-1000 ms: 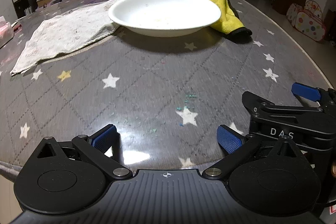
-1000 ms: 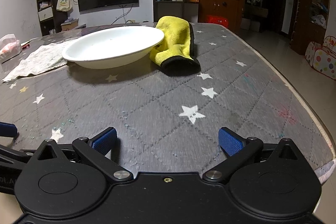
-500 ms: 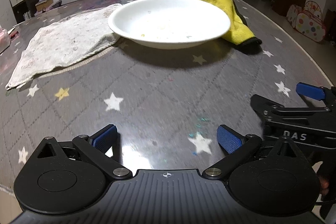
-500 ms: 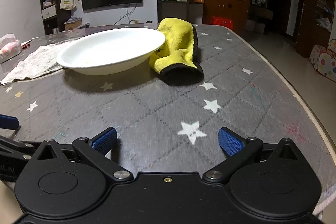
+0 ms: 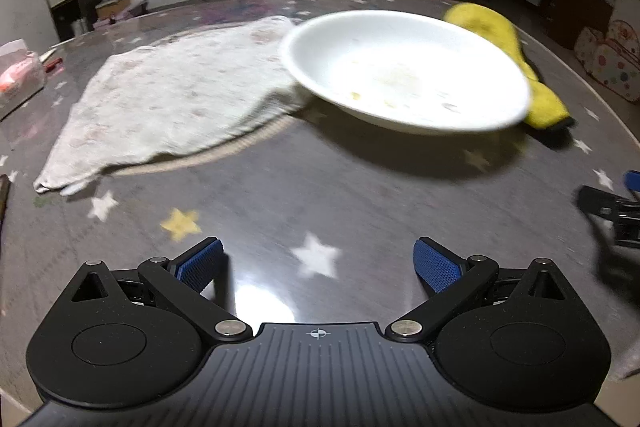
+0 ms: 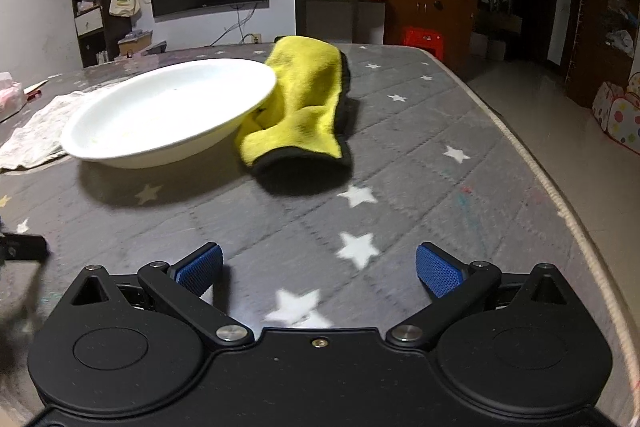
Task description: Clean bowl
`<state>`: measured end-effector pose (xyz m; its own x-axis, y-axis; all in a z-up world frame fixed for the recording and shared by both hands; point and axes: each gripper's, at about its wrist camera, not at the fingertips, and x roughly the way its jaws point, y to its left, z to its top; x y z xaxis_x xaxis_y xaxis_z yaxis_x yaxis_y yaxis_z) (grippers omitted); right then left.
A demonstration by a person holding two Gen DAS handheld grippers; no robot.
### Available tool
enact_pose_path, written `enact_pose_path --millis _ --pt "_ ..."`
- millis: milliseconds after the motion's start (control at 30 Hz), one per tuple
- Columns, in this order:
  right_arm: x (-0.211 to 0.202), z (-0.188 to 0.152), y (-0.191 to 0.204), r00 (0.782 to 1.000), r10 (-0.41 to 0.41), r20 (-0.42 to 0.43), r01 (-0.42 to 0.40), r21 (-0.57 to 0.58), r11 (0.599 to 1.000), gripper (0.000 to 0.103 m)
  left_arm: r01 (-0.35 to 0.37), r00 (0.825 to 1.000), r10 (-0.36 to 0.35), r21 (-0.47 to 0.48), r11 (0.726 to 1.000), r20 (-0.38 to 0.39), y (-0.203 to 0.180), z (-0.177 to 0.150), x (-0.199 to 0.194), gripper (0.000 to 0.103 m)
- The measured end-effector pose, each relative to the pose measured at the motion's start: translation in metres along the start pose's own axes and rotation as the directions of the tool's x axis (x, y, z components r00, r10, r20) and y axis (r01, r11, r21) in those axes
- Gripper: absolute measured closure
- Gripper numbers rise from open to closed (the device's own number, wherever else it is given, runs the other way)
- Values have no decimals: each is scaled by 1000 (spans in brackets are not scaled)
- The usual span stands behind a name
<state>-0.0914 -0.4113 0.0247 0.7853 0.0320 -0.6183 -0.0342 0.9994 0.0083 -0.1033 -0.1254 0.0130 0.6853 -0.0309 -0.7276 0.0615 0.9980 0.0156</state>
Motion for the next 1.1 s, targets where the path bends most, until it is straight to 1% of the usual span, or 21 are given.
enact_pose_path --millis 267,333,400,433,500,633,833,900,1100 --pt "14 12 -38 999 -40 -22 41 38 998 0 -30 999 31 -36 999 21 42 19 18 1" --pt "18 16 -48 998 -49 -32 50 43 998 0 -55 998 56 -48 997 19 48 24 18 1" --pt "22 19 -56 998 -58 -34 60 52 997 0 -73 997 74 -38 997 24 51 28 18 1" --pt "24 21 -60 997 -63 -34 65 56 996 0 -91 994 93 -30 995 49 54 32 14 1" --pt "30 24 -68 997 -73 -33 75 64 995 0 -86 993 87 -28 996 76 58 37 9 1" --pt "39 32 -75 996 -81 -42 84 68 994 0 -75 992 79 -47 996 98 69 49 11 1" --pt "53 44 -82 995 -89 -49 93 78 993 0 -74 992 85 -109 991 94 91 70 41 1" --pt "57 47 -85 995 -93 -48 97 80 992 0 -84 990 97 -125 989 99 98 74 49 1" --pt "66 54 -89 994 -100 -42 103 80 991 0 -66 992 82 -158 985 94 113 77 68 1"
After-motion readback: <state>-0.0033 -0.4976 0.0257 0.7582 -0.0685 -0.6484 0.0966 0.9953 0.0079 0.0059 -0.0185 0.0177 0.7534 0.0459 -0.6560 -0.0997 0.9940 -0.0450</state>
